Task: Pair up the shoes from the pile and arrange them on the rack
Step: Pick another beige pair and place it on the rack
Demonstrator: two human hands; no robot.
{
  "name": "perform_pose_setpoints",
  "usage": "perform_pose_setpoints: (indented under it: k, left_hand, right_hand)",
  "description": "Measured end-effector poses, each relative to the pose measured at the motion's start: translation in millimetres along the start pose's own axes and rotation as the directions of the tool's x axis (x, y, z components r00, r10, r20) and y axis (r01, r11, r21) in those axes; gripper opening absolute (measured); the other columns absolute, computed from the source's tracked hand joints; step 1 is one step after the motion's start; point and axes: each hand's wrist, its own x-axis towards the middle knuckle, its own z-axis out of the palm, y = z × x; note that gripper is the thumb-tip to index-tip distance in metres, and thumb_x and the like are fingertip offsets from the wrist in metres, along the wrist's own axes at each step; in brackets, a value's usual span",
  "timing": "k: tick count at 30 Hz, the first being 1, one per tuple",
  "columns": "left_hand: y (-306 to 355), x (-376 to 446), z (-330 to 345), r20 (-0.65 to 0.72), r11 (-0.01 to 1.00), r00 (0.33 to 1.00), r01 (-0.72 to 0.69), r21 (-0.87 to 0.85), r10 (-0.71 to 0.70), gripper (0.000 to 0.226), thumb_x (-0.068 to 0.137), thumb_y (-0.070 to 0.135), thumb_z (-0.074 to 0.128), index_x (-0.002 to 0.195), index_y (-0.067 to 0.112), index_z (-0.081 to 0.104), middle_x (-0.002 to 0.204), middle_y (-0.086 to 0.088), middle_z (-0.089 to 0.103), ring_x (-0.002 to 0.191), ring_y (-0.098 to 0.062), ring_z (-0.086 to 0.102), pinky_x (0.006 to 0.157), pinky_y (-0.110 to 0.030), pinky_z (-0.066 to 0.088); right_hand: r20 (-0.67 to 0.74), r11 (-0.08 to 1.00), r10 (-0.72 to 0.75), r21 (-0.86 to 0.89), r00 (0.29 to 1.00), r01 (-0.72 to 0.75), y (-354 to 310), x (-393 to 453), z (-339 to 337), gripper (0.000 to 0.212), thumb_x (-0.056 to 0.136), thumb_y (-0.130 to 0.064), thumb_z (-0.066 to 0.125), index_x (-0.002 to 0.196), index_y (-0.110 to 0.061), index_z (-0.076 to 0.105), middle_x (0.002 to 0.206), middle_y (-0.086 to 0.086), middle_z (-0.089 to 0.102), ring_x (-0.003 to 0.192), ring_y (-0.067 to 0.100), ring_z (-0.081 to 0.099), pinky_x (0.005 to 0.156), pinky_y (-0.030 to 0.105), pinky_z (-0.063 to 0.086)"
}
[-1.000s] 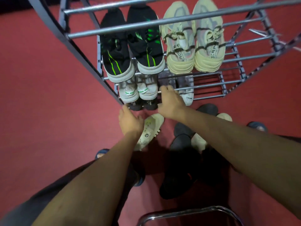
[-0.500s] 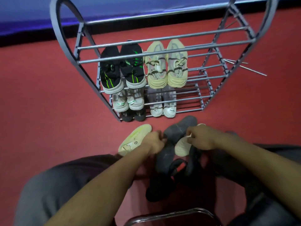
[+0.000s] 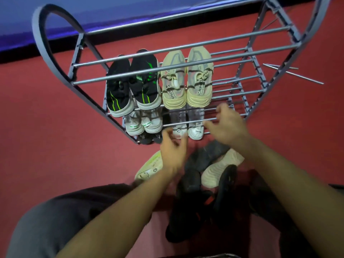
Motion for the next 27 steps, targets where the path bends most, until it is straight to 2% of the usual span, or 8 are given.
perform_pose_setpoints:
  k: [2, 6, 9, 14, 17, 20, 24, 27]
  left_hand:
    - [40.8, 26.4, -4.1, -0.088, 0.994, 0.996, -0.035, -0.105, 0.026, 0.058, 0.091, 0.037, 0.068, 0.138, 0.014, 0.043, 0.104, 0.002, 0.066, 0.065, 0.007, 0.060, 0.071, -0.026, 0.053]
    - [59.2, 55.2, -8.8, -0.101, 0.995, 0.993, -0.063, -0.081, 0.054, 0.065, 0.094, 0.030, 0.064, 0.151, 0.017, 0.033, 0.111, -0.003, 0.066, 0.070, 0.001, 0.063, 0.079, -0.034, 0.058]
    - [52.8, 57.9, -6.2, -0.097, 0.990, 0.991, -0.098, -0.098, 0.088, 0.064, 0.094, 0.024, 0.066, 0.150, 0.024, 0.034, 0.098, -0.007, 0.066, 0.068, -0.002, 0.063, 0.072, -0.028, 0.057]
    - [51.2, 71.2, -3.9, -0.157, 0.982, 0.976, -0.165, -0.095, 0.149, 0.045, 0.089, 0.012, 0.072, 0.129, 0.014, 0.051, 0.083, -0.001, 0.066, 0.065, 0.008, 0.062, 0.065, -0.011, 0.052]
    - [52.5, 75.8, -4.3, -0.171, 0.986, 0.977, -0.143, -0.086, 0.127, 0.041, 0.085, 0.016, 0.076, 0.118, 0.016, 0.053, 0.076, 0.005, 0.066, 0.068, -0.001, 0.065, 0.074, -0.032, 0.058]
    - [54.5, 79.7, -3.6, -0.154, 0.989, 0.980, -0.134, -0.059, 0.123, 0.042, 0.082, 0.019, 0.080, 0.114, 0.015, 0.053, 0.070, 0.006, 0.065, 0.069, -0.010, 0.066, 0.073, -0.040, 0.057]
    - [56.8, 81.4, -7.6, -0.127, 0.991, 0.984, -0.127, -0.039, 0.122, 0.041, 0.081, 0.020, 0.081, 0.110, 0.016, 0.052, 0.069, 0.005, 0.065, 0.067, -0.009, 0.065, 0.069, -0.033, 0.055]
    - [52.7, 78.3, -14.0, -0.062, 0.981, 0.991, -0.130, -0.141, 0.122, 0.034, 0.086, 0.023, 0.076, 0.111, 0.020, 0.053, 0.073, -0.003, 0.069, 0.064, -0.006, 0.066, 0.062, -0.020, 0.054]
  right_hand:
    - [-0.095, 0.998, -0.004, 0.062, 0.995, 0.010, -13.6, 17.8, -9.0, 0.083, 0.076, -0.054, 0.075, 0.139, -0.016, 0.037, 0.136, 0.011, 0.054, 0.124, 0.033, 0.053, 0.099, 0.044, 0.047]
    - [-0.045, 0.996, 0.006, 0.089, 0.999, -0.002, -25.2, 41.0, -1.7, 0.117, 0.065, -0.060, 0.081, 0.154, -0.030, 0.011, 0.150, 0.016, 0.035, 0.137, 0.038, 0.040, 0.107, 0.046, 0.039]
    - [-0.063, 0.999, -0.010, 0.049, 0.998, 0.013, -25.9, 55.5, 13.5, 0.107, 0.068, -0.055, 0.081, 0.152, -0.034, 0.019, 0.145, 0.014, 0.039, 0.132, 0.037, 0.044, 0.105, 0.045, 0.043]
    - [-0.121, 0.998, -0.021, 0.059, 0.992, 0.028, -31.3, 73.8, 24.9, 0.068, 0.081, -0.033, 0.077, 0.141, -0.030, 0.045, 0.135, 0.009, 0.046, 0.126, 0.031, 0.047, 0.106, 0.043, 0.043]
    - [-0.153, 0.999, -0.039, 0.010, 0.987, 0.041, -33.1, 75.4, 28.1, 0.062, 0.085, -0.027, 0.074, 0.141, -0.030, 0.045, 0.133, 0.006, 0.051, 0.124, 0.030, 0.047, 0.104, 0.042, 0.042]
    - [-0.199, 0.999, -0.040, -0.044, 0.979, 0.032, -30.5, 77.0, 27.4, 0.060, 0.086, -0.029, 0.073, 0.139, -0.031, 0.045, 0.132, 0.002, 0.055, 0.122, 0.028, 0.046, 0.103, 0.040, 0.038]
    - [-0.203, 0.997, -0.032, -0.080, 0.979, 0.016, -28.8, 74.1, 27.8, 0.058, 0.086, -0.033, 0.071, 0.137, -0.033, 0.044, 0.131, -0.005, 0.056, 0.122, 0.023, 0.041, 0.087, 0.034, 0.024]
    - [-0.139, 0.995, -0.041, -0.100, 0.989, 0.027, -26.2, 74.1, 21.5, 0.061, 0.087, -0.039, 0.069, 0.140, -0.033, 0.040, 0.135, -0.003, 0.053, 0.127, 0.025, 0.036, 0.088, 0.037, 0.023]
